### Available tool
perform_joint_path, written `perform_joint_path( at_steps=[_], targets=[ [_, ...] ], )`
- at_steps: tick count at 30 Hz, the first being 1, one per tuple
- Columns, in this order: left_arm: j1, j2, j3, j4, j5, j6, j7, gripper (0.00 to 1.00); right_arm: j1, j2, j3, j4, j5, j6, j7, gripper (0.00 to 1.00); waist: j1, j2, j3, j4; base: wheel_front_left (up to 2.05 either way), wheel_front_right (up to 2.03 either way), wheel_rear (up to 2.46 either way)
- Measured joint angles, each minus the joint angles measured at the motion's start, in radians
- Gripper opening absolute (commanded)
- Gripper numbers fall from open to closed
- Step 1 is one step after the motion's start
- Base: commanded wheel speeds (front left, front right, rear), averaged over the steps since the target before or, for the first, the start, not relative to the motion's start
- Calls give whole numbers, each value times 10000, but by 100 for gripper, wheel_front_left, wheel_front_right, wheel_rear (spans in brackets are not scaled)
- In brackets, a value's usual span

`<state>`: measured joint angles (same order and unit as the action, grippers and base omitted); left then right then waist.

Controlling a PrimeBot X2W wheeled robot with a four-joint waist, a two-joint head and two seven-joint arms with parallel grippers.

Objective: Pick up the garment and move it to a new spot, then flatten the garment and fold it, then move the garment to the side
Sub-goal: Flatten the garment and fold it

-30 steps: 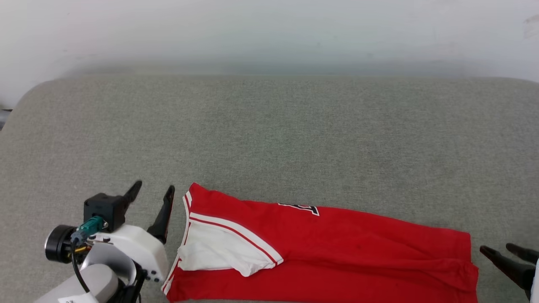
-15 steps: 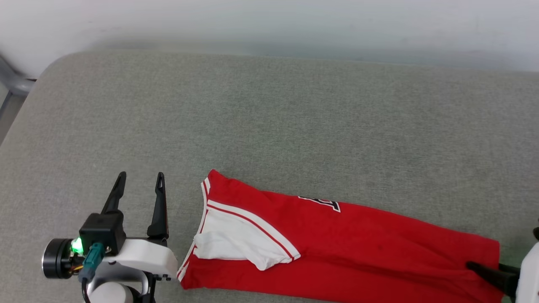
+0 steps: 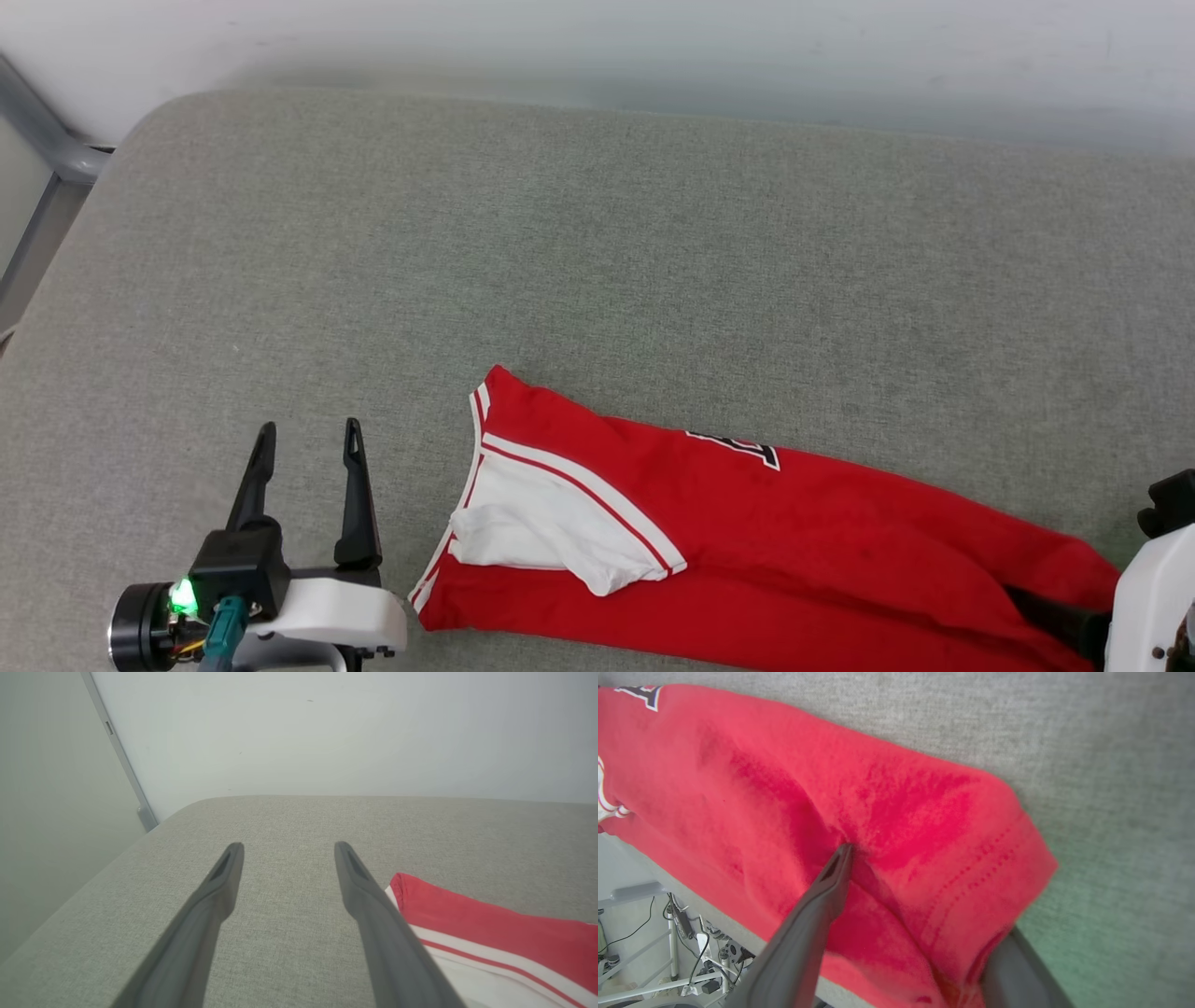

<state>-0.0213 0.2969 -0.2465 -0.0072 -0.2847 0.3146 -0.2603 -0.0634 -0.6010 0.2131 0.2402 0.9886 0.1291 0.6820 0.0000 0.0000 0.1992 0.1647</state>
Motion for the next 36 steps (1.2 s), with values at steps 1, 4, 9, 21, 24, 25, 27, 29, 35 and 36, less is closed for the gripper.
perform_joint_path(
  at_steps=[1,4,9,21,24,25,27,29,35,36],
  targets=[
    [63,-161,130,-4,144,-138,0,100,-12,-21,86,36,54,0,-58,100,0,0,-7,9,0,0,0],
    [262,-570,621,94,548,-556,0,100,-108,-125,389,104,107,0,-240,71,0,0,-48,3,0,0,0],
    [520,-1110,1256,144,1114,-1055,0,100,-118,-190,694,198,364,8,-673,0,0,0,-205,-91,0,0,0],
    [803,-1707,1979,167,1992,-1885,0,100,-177,-1306,12,711,727,25,-1467,0,0,0,-573,-442,0,0,0],
    [858,-1785,2073,180,2134,-2004,0,100,-268,-1664,-186,1058,405,25,-1551,0,1,0,-627,-492,0,0,0],
    [880,-1804,2100,186,2169,-2023,0,100,-322,-1728,-240,1175,305,25,-1551,0,0,0,-649,-505,0,0,0],
    [925,-1848,2132,201,2242,-2092,0,100,-351,-1810,-307,1338,221,25,-1532,0,0,0,-701,-522,0,0,0],
    [963,-1871,2165,230,2305,-2159,0,100,-354,-1806,-326,1335,203,25,-1461,0,0,0,-756,-533,0,0,0],
    [1034,-1942,2217,272,2456,-2266,0,100,-129,-1511,-332,257,393,21,-1127,0,1,0,-943,-544,0,0,0],
    [1047,-1952,2220,280,2470,-2270,0,100,-73,-1450,-309,15,456,21,-1060,0,0,0,-962,-541,0,0,0]
  ],
)
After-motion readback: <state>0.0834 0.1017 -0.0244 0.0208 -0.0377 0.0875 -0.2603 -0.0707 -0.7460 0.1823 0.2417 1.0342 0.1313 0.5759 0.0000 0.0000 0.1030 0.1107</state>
